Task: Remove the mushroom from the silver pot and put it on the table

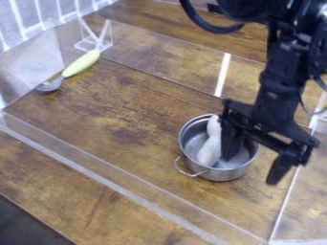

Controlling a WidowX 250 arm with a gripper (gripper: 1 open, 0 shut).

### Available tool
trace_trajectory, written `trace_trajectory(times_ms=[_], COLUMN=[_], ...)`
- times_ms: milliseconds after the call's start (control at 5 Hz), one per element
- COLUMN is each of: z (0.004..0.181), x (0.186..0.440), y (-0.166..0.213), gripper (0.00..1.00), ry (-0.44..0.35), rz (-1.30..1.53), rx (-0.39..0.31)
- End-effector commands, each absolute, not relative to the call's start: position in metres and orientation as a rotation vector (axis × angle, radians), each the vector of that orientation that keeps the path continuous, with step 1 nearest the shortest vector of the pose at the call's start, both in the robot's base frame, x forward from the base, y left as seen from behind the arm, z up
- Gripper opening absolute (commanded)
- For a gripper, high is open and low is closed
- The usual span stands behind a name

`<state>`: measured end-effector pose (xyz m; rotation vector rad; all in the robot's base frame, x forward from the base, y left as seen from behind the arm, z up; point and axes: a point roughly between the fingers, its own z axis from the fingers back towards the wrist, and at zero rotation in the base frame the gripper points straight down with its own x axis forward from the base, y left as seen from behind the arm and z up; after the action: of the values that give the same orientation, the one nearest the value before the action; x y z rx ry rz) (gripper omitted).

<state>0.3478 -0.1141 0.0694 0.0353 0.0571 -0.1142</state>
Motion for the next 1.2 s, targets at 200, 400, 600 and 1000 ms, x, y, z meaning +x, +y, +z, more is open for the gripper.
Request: trace_trajectory(times_ms=[200,400,600,1000], z=[0.089,0.081,0.07,0.054], x=[0.371,0.372,0.371,0.38], y=[-0.075,-0.074,-0.076,-0.065], gripper=[1.0,1.0,1.0,1.0], ry=[-0.015,0.0,0.012,0.023], rz=[-0.113,-0.139,-0.128,-0.122], rx=[0.032,0.03,0.029,0.021])
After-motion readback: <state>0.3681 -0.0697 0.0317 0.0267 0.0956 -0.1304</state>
